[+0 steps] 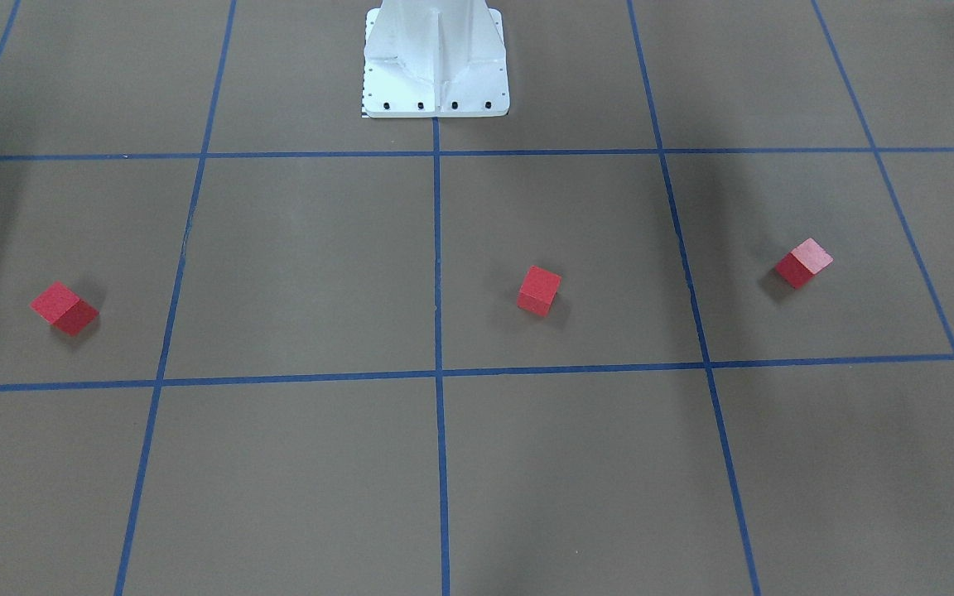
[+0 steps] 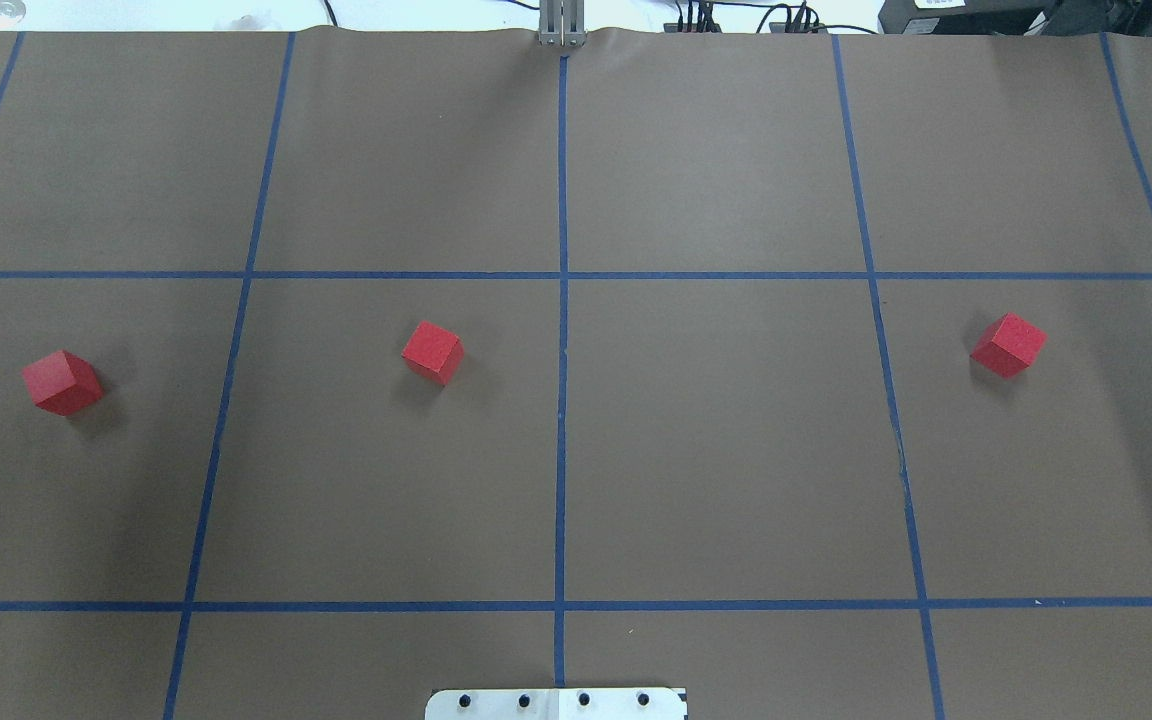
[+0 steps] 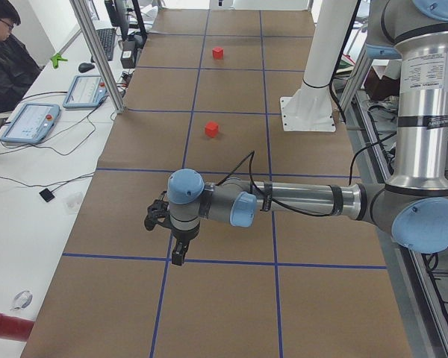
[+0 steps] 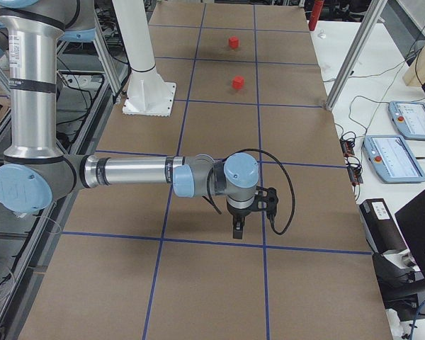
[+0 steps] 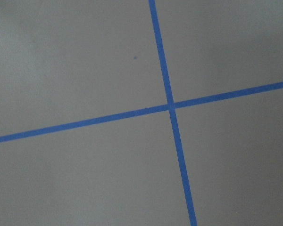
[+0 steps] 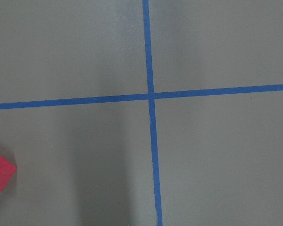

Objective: Form red blocks into L shape at center

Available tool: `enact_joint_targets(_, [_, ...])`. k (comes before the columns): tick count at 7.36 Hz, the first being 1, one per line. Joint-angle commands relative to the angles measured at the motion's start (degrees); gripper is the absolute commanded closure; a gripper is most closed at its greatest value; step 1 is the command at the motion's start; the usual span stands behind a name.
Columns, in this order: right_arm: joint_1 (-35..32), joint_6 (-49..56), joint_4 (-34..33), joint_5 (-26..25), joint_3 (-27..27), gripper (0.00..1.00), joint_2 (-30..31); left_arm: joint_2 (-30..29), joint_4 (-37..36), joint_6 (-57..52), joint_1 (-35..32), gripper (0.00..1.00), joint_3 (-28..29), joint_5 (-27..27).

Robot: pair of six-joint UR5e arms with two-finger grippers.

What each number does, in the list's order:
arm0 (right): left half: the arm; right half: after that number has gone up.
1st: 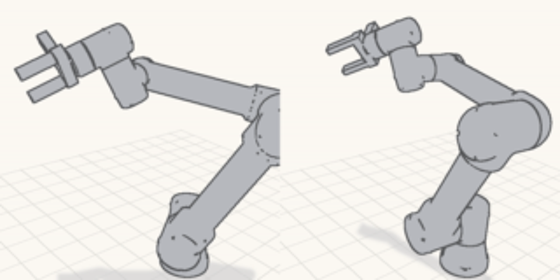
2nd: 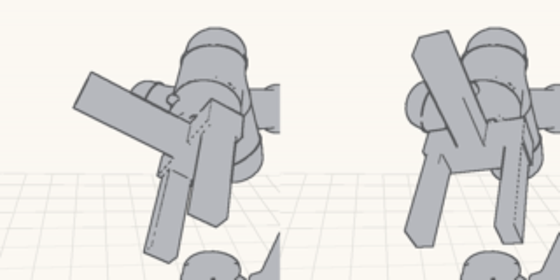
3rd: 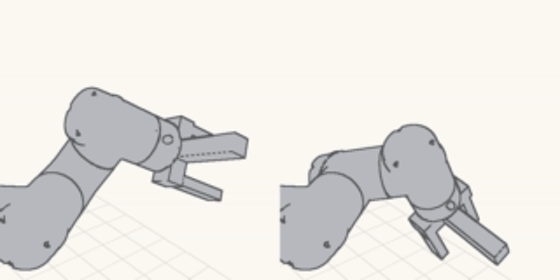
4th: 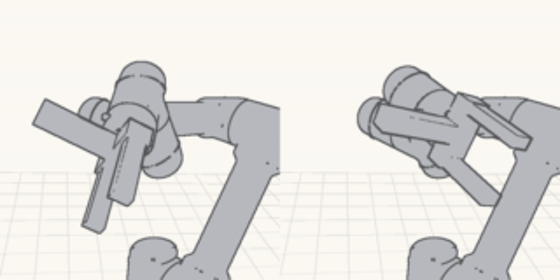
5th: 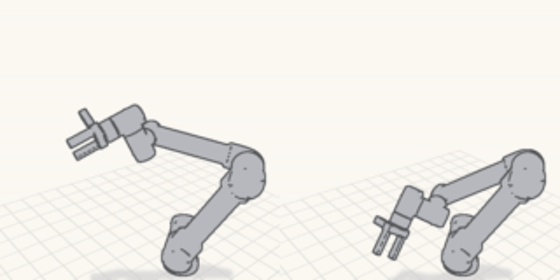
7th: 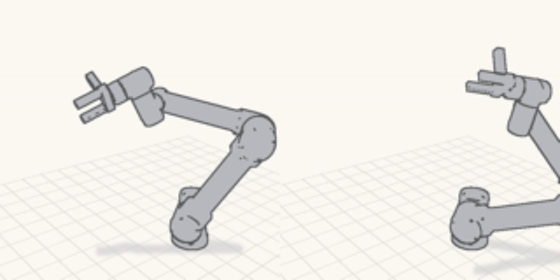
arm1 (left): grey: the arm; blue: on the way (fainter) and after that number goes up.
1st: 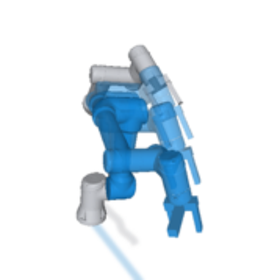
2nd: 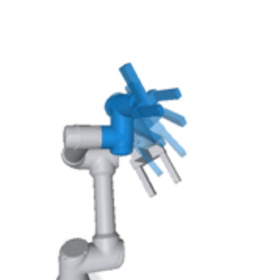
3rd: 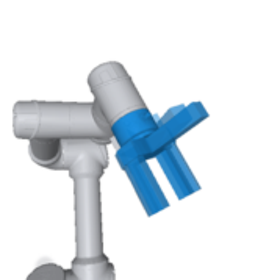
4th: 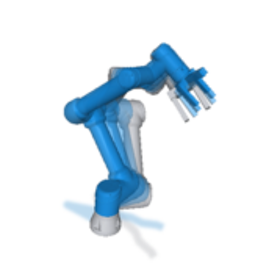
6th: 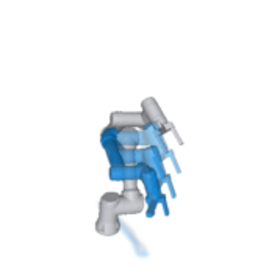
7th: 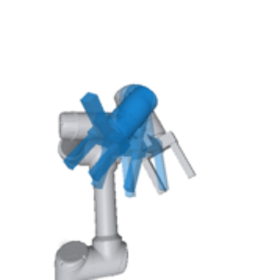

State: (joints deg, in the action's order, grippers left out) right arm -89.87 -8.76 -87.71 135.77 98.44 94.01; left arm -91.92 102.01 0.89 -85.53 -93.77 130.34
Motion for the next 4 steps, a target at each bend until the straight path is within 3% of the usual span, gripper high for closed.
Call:
enact_joint_targets(1, [0.05, -0.55, -0.18, 0.2, 2.7, 0.01, -1.88, -7.72, 0.47, 11.85, 9.37, 0.0, -0.8, -0.34])
enact_joint_targets(4, [1.18, -3.71, 0.09, -0.06, 2.1, 0.01, -1.46, -13.44, 1.25, 32.69, 20.99, 0.0, -8.08, -1.05])
